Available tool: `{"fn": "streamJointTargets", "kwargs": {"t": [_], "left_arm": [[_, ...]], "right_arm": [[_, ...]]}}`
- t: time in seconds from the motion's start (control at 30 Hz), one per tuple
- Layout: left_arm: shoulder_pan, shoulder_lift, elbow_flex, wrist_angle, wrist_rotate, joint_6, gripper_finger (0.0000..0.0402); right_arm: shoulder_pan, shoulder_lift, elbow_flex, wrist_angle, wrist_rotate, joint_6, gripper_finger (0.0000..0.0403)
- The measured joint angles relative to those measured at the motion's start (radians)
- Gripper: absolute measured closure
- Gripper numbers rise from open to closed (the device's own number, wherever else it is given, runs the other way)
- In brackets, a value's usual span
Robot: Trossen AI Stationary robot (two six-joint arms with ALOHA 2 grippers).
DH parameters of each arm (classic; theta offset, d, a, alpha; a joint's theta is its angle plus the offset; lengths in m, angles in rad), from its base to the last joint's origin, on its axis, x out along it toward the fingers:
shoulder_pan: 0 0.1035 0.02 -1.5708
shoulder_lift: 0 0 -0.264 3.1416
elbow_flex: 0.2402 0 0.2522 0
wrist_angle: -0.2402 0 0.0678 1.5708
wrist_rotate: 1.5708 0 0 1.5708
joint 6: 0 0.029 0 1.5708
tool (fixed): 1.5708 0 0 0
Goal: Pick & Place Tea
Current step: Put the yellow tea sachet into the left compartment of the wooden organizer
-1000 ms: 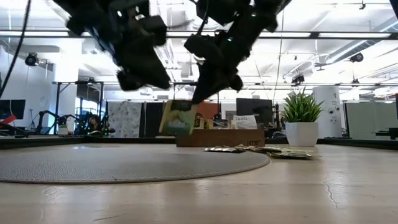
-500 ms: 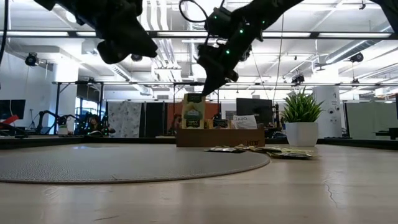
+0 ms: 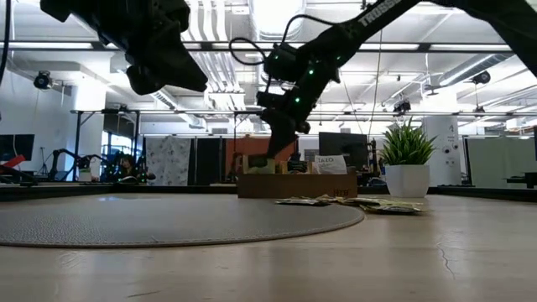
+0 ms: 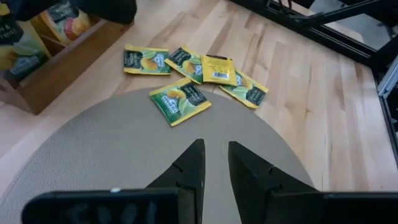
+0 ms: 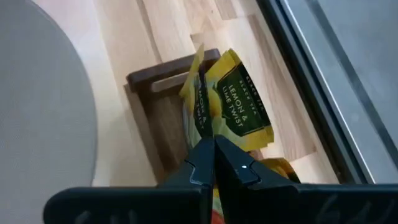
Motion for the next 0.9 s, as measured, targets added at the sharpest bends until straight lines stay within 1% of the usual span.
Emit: {"fn": "streamJointTargets", "kwargs": {"t": [0.17,0.23,0.5,0.67,0.8,0.9], "left_arm": [[0.0,0.0,0.0,-0.003,-0.001,-0.001,0.0335],[0.0,0.0,0.0,-0.003,-0.001,-0.001,0.0335],[0.0,0.0,0.0,-0.003,-0.01,0.015,0.0335],[0.0,0.0,0.0,-0.003,-0.014,0.016,0.0335],[0.0,0.0,0.0,-0.003,-0.014,0.016,0.0335],[0.0,0.0,0.0,-0.003,-0.014,0.016,0.0335]], "right_arm": [[-0.001,0.03,0.044,-0.002,0.014,-0.027,0.0395],[-0.003,0.029,0.052,0.002,0.038,-0.043,0.0395],[-0.015,0.033,0.053,-0.027,0.049,-0.051,0.0394],[0.001,0.054,0.051,-0.034,0.049,-0.102,0.0394],[0.009,0.054,0.051,-0.033,0.052,-0.101,0.0394],[0.01,0.054,0.051,-0.038,0.105,-0.098,0.0394]]}}
